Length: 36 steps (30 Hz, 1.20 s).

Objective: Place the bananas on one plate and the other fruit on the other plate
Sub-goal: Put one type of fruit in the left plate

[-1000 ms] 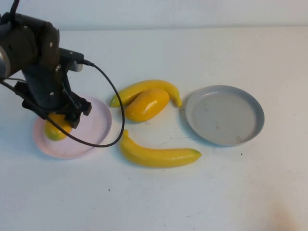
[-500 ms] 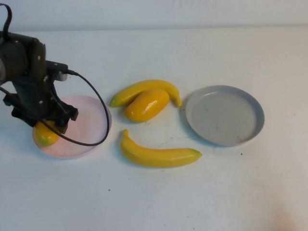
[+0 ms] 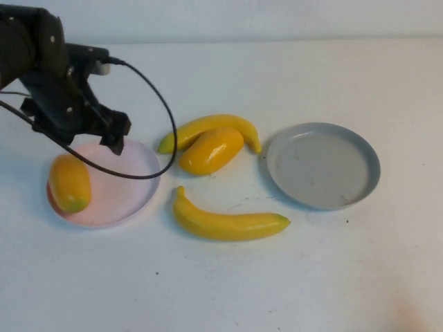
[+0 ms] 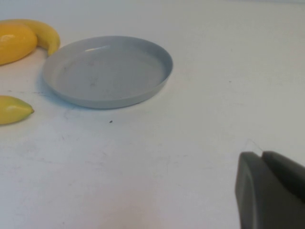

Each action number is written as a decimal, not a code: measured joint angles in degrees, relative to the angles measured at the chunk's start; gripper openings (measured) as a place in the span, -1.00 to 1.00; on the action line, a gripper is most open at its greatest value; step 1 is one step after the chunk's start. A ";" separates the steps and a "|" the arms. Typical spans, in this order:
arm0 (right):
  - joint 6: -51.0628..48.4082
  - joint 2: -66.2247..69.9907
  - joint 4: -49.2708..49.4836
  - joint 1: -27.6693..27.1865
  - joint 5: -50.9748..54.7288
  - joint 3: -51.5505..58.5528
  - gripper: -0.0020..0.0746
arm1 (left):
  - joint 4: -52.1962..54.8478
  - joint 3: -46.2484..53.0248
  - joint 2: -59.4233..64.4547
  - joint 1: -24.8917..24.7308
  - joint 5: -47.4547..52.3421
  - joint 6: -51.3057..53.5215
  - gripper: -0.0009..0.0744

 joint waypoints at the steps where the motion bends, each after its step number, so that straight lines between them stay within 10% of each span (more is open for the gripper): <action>1: 0.00 0.00 0.00 0.00 0.00 0.00 -0.99 | -0.99 -0.95 -0.09 -0.96 0.00 1.59 0.80; 13: 0.00 0.00 0.00 0.00 0.00 0.00 -0.99 | -1.48 -5.71 5.77 -19.42 -7.71 13.41 0.80; 36: 0.00 0.00 0.00 0.00 0.00 0.00 -0.99 | 5.69 -6.36 15.53 -20.62 -18.72 13.65 0.80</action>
